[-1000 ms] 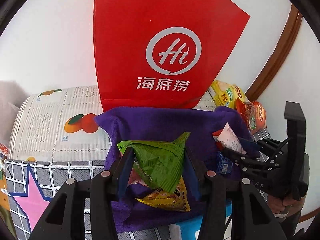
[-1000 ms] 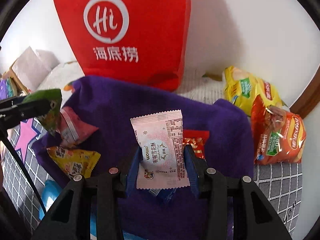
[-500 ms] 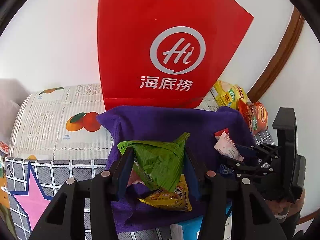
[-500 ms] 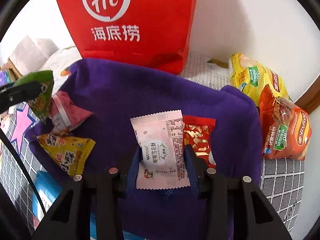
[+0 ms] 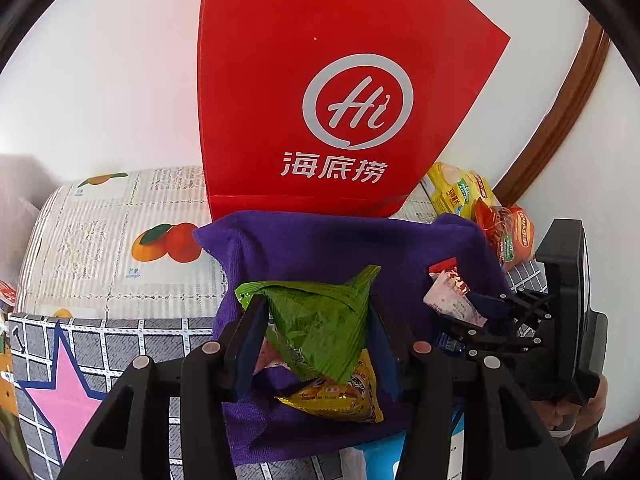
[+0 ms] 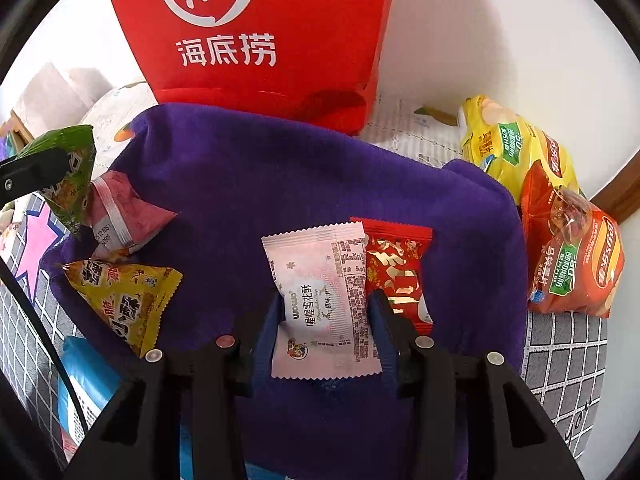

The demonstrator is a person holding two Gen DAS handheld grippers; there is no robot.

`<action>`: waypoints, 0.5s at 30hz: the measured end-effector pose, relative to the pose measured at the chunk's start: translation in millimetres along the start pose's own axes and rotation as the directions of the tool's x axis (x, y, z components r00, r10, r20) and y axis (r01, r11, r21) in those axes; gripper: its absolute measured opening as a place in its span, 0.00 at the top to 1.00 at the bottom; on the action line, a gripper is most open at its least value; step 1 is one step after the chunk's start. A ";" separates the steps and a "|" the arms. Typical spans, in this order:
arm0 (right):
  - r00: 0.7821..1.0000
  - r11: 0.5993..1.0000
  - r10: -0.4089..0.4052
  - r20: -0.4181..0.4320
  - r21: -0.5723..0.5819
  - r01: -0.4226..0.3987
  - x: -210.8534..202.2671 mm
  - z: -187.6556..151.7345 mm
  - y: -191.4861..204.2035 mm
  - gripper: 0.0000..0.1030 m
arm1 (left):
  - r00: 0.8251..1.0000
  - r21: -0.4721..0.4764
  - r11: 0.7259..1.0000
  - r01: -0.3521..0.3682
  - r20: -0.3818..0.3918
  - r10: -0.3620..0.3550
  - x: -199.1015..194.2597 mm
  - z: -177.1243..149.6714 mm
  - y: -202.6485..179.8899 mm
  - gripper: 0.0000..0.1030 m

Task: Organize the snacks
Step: 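Open the right tool onto the towel while the left tool releases the green bag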

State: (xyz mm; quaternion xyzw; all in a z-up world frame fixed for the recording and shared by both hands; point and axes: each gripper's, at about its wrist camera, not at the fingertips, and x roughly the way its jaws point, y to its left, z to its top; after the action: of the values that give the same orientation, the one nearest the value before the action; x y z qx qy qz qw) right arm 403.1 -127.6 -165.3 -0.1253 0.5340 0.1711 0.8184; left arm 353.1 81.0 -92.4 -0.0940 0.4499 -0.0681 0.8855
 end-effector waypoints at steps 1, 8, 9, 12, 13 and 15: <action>1.000 1.000 0.001 0.000 0.002 -0.001 0.0 0.2 -0.5 0.54 | 1.000 0.001 1.000 0.000 0.000 0.000 0.1 -0.1 0.0 0.54; 1.000 1.000 -0.017 0.024 -0.020 0.017 -9.2 0.5 1.6 0.43 | 1.000 0.008 1.000 0.006 0.005 -0.006 -1.2 -1.0 -2.5 0.54; 0.999 1.000 -0.020 0.030 -0.022 0.021 -11.6 0.3 1.2 0.43 | 1.000 0.011 1.000 0.013 0.007 -0.013 -1.8 -1.1 -3.3 0.54; 0.997 0.999 -0.032 0.070 -0.004 0.033 -27.6 1.9 -6.6 0.43 | 0.998 0.019 0.998 0.065 0.016 -0.065 -4.1 -1.9 -7.8 0.54; 0.996 0.999 -0.037 0.083 0.007 0.036 -33.2 2.2 -10.2 0.43 | 0.997 0.021 0.997 0.079 0.013 -0.080 -4.3 -2.2 -9.6 0.54; 0.992 0.998 -0.048 0.118 0.047 0.043 -45.7 3.2 -20.5 0.40 | 0.995 0.033 0.995 0.099 0.010 -0.099 -3.7 -3.5 -14.9 0.54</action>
State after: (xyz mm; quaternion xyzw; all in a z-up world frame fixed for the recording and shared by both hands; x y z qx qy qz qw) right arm 397.3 -151.7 -121.7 -0.1088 0.4850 0.1478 0.8550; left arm 347.6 66.9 -88.1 -0.1023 0.4385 -0.1186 0.8850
